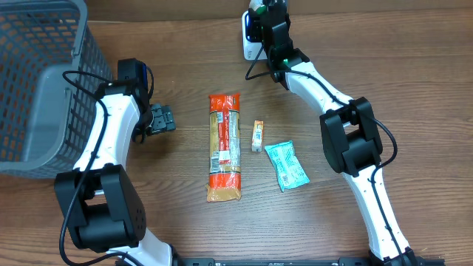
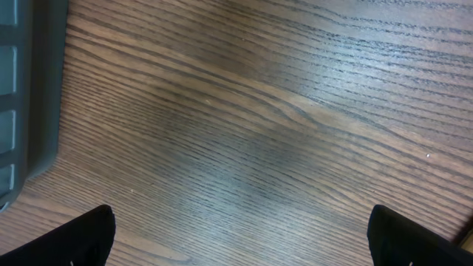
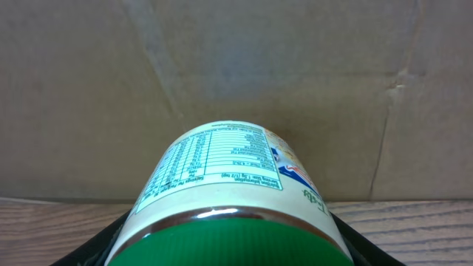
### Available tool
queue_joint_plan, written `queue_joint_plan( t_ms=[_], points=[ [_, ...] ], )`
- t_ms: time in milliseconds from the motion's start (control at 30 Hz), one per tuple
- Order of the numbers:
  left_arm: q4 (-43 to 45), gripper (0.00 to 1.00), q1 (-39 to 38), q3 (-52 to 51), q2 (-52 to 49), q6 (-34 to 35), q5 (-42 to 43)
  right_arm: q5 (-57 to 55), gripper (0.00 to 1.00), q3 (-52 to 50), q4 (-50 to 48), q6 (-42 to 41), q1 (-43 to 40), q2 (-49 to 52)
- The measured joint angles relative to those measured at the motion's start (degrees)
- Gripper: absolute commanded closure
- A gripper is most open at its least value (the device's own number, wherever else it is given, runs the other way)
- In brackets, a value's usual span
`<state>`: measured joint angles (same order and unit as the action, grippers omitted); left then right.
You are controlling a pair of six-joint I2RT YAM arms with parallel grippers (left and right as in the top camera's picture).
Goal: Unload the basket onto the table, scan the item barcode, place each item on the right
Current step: 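Hold the jar label under the white scanner with the right gripper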
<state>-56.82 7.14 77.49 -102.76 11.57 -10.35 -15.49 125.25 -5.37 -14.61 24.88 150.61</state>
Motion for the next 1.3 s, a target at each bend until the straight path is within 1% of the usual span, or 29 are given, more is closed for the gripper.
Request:
queue_joint_plan(
  t_ms=[367,967,1167,1233,1300],
  points=[
    [0.00,0.00,0.00,0.00,0.00,0.00,0.00,0.00,0.96,0.00,0.57,-1.88,0.00,0.00],
    [0.00,0.00,0.00,0.00,0.00,0.00,-0.02,-0.02,0.96,0.00,0.52,-1.92,0.02,0.00],
    [0.00,0.00,0.00,0.00,0.00,0.00,-0.02,-0.07,0.96,0.00,-1.14,-0.52,0.00,-0.33],
    [0.00,0.00,0.00,0.00,0.00,0.00,-0.02,-0.02,0.96,-0.02,1.33,-0.09,0.00,-1.31],
    [0.02,0.00,0.00,0.00,0.00,0.00,0.00,0.04,0.96,-0.09,6.88,0.17,0.00,-3.50]
  ],
)
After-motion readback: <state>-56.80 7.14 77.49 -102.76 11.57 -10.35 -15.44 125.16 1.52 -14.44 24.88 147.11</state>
